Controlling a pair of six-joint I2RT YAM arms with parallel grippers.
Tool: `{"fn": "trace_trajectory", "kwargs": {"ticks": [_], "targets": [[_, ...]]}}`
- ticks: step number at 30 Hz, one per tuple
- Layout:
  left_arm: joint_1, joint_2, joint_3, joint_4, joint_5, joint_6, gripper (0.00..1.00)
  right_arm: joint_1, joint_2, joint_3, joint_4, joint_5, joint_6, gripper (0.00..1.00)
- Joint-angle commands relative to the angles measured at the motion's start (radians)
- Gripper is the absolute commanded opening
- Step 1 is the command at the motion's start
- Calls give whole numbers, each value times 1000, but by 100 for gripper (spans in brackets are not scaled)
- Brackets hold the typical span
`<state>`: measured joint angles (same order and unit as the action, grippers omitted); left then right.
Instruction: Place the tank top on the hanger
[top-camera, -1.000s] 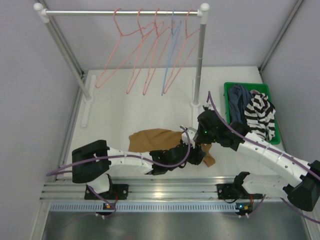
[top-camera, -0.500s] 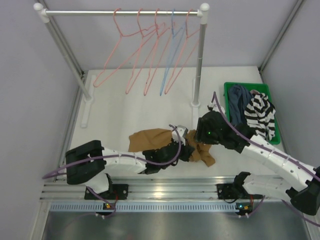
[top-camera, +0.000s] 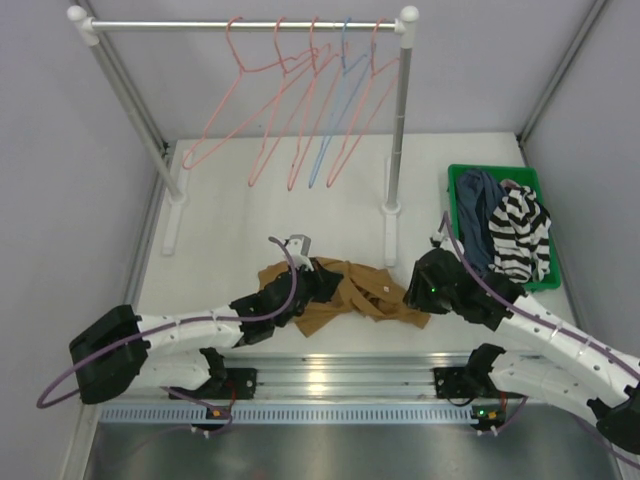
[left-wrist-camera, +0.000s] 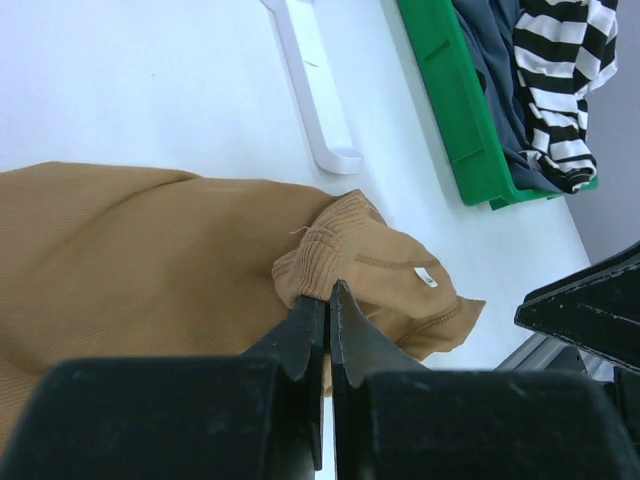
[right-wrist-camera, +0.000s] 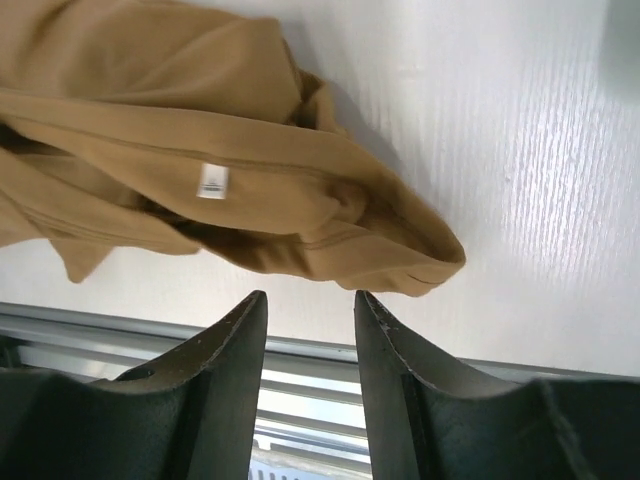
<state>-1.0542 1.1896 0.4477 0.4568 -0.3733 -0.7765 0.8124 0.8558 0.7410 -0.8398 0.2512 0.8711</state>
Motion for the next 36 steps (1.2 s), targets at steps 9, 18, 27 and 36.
{"fn": "trace_trajectory", "kwargs": {"ticks": [9,18,27,36], "targets": [[25,-224,-109,-153,-50,-61,0,-48,-21,-138,117,-93,68,41],[28,-337,-141,-257,-65,-64,0,-50,-8,-195,174,-132,97,47],[28,-335,-153,-265,-52,-75,0,-50,-52,-314,254,-205,144,48],[28,-318,-139,-279,-42,-70,0,-48,-90,-354,231,-191,161,47]]}}
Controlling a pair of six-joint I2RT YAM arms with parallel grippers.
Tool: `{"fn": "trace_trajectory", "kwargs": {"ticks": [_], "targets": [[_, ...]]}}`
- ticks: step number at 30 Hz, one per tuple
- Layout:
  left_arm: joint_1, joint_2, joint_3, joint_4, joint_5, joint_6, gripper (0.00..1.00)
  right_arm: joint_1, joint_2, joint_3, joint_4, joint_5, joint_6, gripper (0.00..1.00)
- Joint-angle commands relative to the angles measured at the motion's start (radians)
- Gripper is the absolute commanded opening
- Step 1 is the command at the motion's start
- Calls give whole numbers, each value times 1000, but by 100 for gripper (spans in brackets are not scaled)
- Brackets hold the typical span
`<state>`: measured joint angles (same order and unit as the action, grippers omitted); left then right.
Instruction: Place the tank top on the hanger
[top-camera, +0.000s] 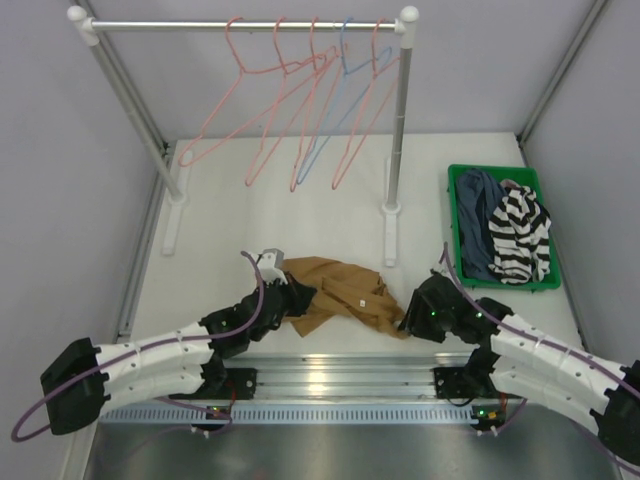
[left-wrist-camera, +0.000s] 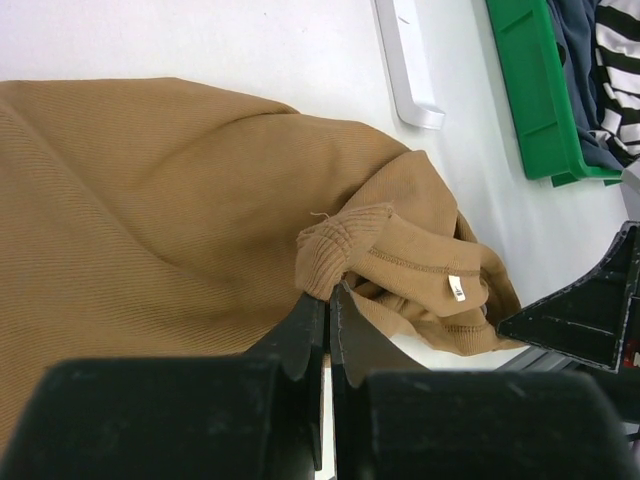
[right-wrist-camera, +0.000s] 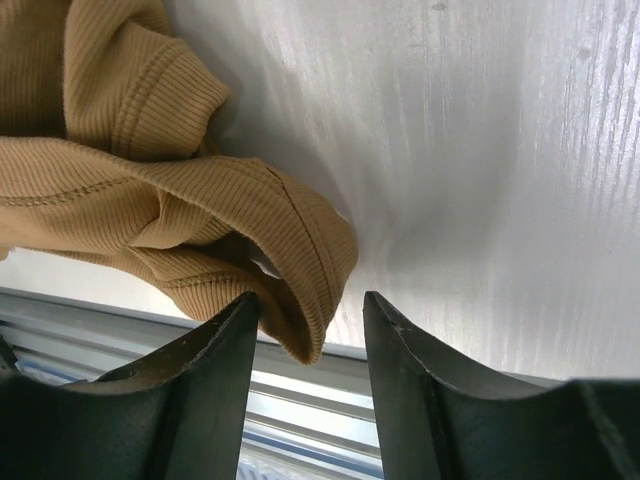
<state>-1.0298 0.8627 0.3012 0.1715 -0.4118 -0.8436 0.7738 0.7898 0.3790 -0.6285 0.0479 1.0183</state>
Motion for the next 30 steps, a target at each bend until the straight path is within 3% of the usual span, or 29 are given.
{"fn": "trace_trajectory", "kwargs": {"ticks": [1,3,7,9,10,12,18,30], "targets": [[5,13,13,3,-2,-2,0,-10,-27,9,19,20,14,47],[4,19,19,-4,1,-2,0,-10,-27,1,29,23,14,43],[4,18,39,-20,4,5,0,-10,29,18,53,69,-4,25],[4,7,52,-52,4,18,0,-11,54,72,41,95,-21,17],[5,-1,67,-67,4,23,0,-10,74,101,21,133,-49,7],[4,-33,88,-113,8,46,0,-10,94,219,-81,234,-82,1],[2,-134,228,-248,45,149,0,-11,127,587,-298,469,-216,0],[2,-171,692,-432,128,322,0,-10,271,1263,-405,550,-474,0]]}}
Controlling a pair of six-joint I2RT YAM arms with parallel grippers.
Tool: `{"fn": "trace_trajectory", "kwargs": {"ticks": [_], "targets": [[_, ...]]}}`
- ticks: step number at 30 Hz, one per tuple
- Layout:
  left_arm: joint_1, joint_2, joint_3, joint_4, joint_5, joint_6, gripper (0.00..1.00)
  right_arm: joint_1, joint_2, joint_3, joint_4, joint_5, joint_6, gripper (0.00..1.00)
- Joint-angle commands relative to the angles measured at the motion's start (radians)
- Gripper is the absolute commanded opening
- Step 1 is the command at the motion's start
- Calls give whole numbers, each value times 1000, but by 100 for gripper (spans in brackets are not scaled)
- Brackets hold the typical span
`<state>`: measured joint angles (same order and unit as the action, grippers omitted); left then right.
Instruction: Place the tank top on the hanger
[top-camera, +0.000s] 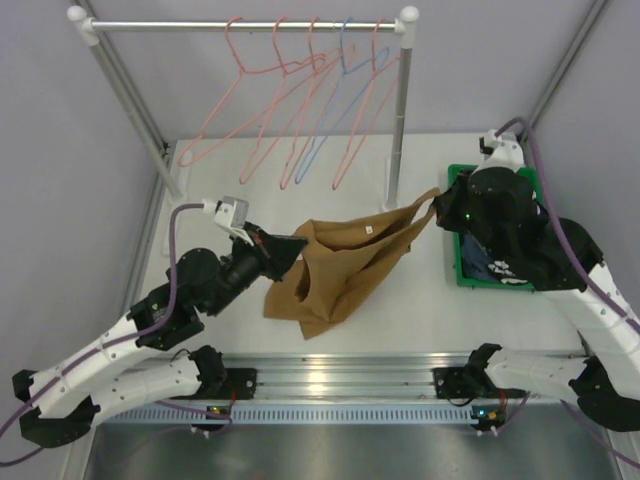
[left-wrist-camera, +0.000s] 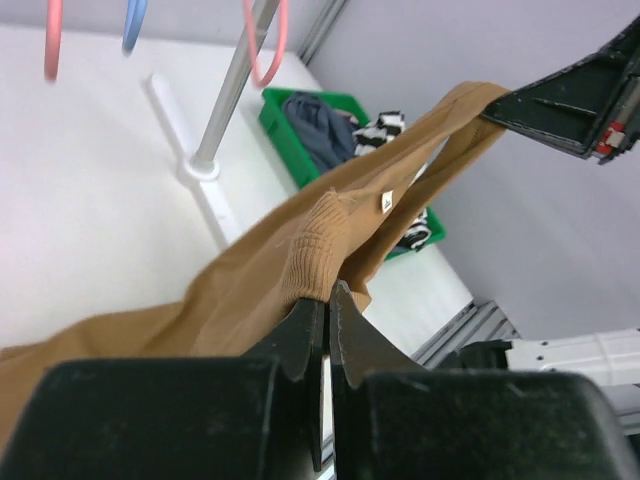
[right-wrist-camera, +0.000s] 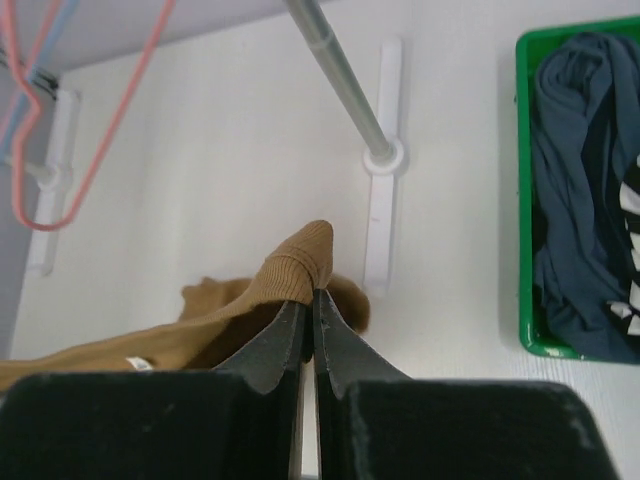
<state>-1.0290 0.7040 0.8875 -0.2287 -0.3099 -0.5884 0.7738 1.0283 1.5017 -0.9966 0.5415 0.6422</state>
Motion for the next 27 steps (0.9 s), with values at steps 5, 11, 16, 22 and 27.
{"fn": "trace_trajectory", "kwargs": {"ticks": [5,11,16,22,27], "targets": [[1,35,280,-57,37,128,0,-10,119,426,-74,60,-182,0],[3,100,439,-77,22,182,0,-10,220,670,-94,20,-236,0],[3,111,452,-112,-1,170,0,-10,250,642,-96,-11,-233,0],[3,33,213,-92,9,21,0,-10,92,126,18,-75,-109,0],[3,-37,-118,-2,57,-122,0,-8,-74,-358,125,-184,60,0]]}}
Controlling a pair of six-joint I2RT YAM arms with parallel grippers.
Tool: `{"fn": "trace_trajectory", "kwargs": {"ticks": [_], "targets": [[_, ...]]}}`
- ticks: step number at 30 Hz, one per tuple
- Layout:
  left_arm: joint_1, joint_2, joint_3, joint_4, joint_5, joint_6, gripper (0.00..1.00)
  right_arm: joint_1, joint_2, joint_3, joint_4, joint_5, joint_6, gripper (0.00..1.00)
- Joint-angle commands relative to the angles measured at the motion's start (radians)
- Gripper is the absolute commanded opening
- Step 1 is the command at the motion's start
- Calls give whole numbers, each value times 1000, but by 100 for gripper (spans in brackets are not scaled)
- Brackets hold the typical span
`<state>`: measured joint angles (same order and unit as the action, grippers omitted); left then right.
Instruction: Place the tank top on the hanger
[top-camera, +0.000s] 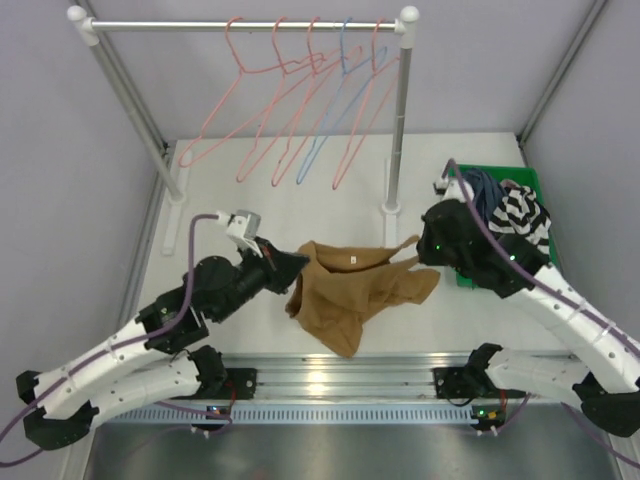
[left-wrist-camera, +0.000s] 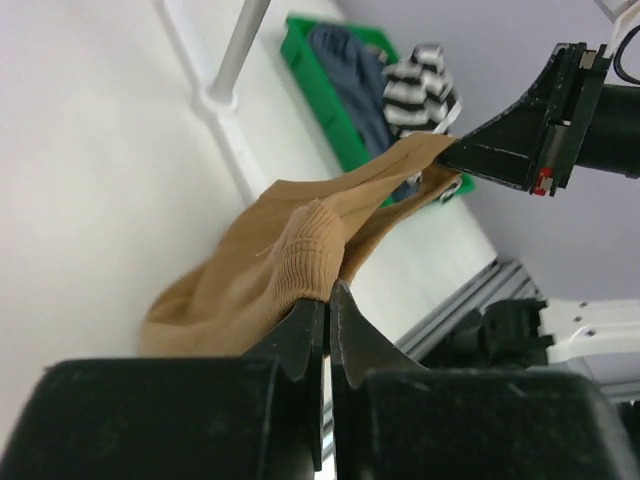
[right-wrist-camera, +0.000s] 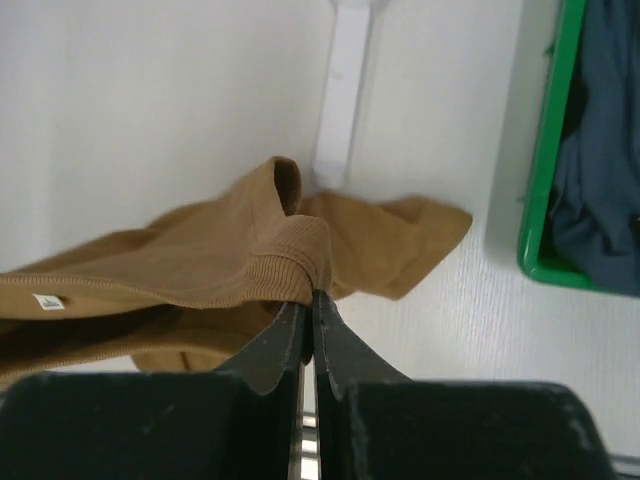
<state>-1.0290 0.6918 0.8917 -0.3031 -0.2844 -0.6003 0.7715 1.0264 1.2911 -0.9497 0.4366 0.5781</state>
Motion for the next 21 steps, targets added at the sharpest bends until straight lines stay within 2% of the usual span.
{"fn": "trace_trajectory", "kwargs": {"ticks": [1,5,8,13,17,18,21], "targets": [[3,-35,-175,90,36,-154,0,-6,-89,-286,106,-94,144,0],[3,-44,-451,222,51,-248,0,0,-92,-515,228,-183,213,0],[3,-37,-545,288,37,-286,0,12,-46,-598,314,-217,227,0],[3,-8,-568,277,14,-308,0,41,40,-616,382,-231,226,3],[3,-26,-551,214,4,-309,14,43,63,-609,391,-223,220,9],[3,-40,-544,190,-1,-309,24,43,63,-607,388,-222,220,12],[3,-70,-504,99,-24,-303,41,43,64,-596,379,-219,213,19]]}}
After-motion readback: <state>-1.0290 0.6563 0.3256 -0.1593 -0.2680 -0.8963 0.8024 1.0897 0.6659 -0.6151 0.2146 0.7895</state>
